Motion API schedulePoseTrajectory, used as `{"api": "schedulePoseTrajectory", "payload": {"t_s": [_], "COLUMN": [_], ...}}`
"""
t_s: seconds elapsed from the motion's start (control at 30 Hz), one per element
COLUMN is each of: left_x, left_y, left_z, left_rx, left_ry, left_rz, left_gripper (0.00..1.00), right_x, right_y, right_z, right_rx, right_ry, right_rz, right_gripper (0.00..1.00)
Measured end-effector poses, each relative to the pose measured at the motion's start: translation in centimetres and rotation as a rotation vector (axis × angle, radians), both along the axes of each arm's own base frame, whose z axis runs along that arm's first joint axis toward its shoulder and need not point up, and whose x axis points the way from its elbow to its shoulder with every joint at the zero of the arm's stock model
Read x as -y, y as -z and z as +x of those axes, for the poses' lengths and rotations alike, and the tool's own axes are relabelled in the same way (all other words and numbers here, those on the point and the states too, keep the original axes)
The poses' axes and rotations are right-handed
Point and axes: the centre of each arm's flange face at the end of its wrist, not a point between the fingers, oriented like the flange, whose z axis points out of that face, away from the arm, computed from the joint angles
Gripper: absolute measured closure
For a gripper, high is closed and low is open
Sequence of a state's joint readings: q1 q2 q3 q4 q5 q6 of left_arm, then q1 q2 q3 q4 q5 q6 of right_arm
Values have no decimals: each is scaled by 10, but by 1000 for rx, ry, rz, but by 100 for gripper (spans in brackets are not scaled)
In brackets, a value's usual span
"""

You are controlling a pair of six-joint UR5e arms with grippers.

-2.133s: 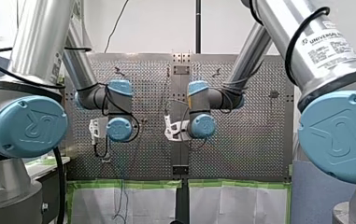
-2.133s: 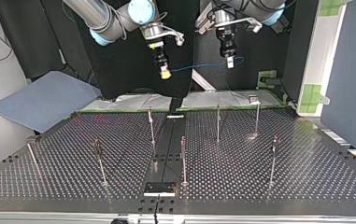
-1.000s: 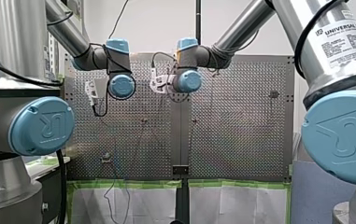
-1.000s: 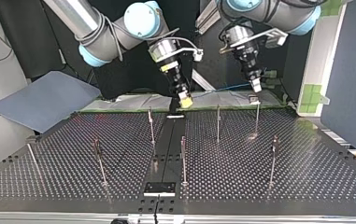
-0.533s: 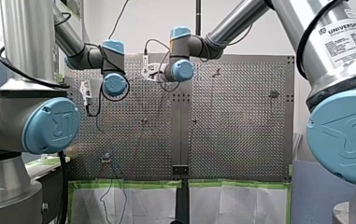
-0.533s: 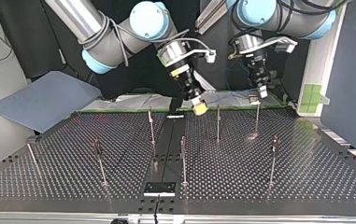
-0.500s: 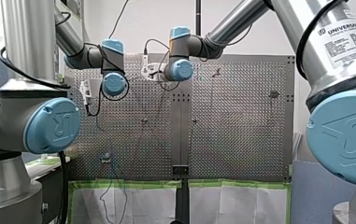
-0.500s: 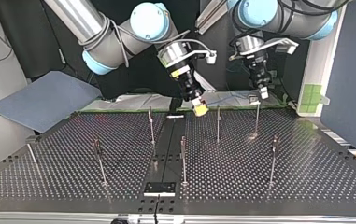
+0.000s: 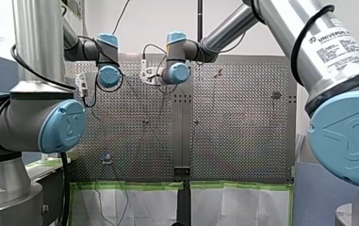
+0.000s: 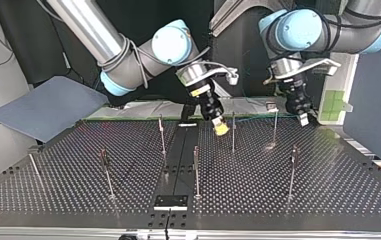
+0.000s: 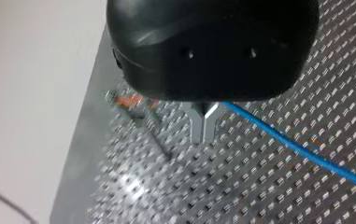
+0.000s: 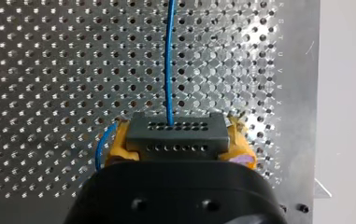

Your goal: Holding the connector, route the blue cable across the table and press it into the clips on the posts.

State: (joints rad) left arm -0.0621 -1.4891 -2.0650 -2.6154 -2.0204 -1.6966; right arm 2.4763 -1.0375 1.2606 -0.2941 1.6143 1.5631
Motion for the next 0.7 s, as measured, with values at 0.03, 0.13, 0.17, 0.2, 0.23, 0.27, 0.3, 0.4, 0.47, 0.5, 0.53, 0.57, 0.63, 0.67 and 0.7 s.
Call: {"api": "schedulePoseTrajectory", "payload": {"t_s": [0.03,0.13,0.17,0.2,0.23,0.27,0.3,0.4,0.47,0.5,0.53,0.57,0.63,0.67,0.7], "left_x": [-4,-11,-12,-13,-13,-13,-13,-13,-14,-15,-16,-17,-19,-20,-21], "left_y": [-3,-11,-13,-16,-19,-21,-23,-28,-31,-31,-33,-34,-37,-38,-39], "left_z": [3,9,11,13,15,17,19,26,30,32,34,35,38,40,42], "left_rx": [6,21,26,31,39,44,49,59,61,61,63,64,68,69,68], "left_ry": [-8,-15,-12,-8,0,6,14,38,43,43,42,41,39,40,43], "left_rz": [-2,-6,-7,-8,-10,-11,-11,-11,-11,-10,-10,-10,-10,-9,-8], "left_gripper": [100,100,100,100,100,100,100,100,100,100,100,100,100,100,100], "right_x": [2,6,7,8,10,11,13,17,21,22,25,26,30,31,32], "right_y": [-3,-12,-16,-19,-23,-25,-27,-30,-32,-33,-34,-36,-38,-38,-37], "right_z": [2,6,7,8,9,11,12,18,22,24,25,27,28,29,30], "right_rx": [4,15,19,24,30,34,37,40,42,44,48,52,58,59,60], "right_ry": [-1,0,1,1,1,1,1,1,1,1,2,3,3,2,0], "right_rz": [-3,-11,-13,-14,-17,-18,-19,-20,-22,-23,-26,-28,-30,-31,-30], "right_gripper": [100,100,100,100,100,100,100,100,100,100,100,100,100,100,100]}}
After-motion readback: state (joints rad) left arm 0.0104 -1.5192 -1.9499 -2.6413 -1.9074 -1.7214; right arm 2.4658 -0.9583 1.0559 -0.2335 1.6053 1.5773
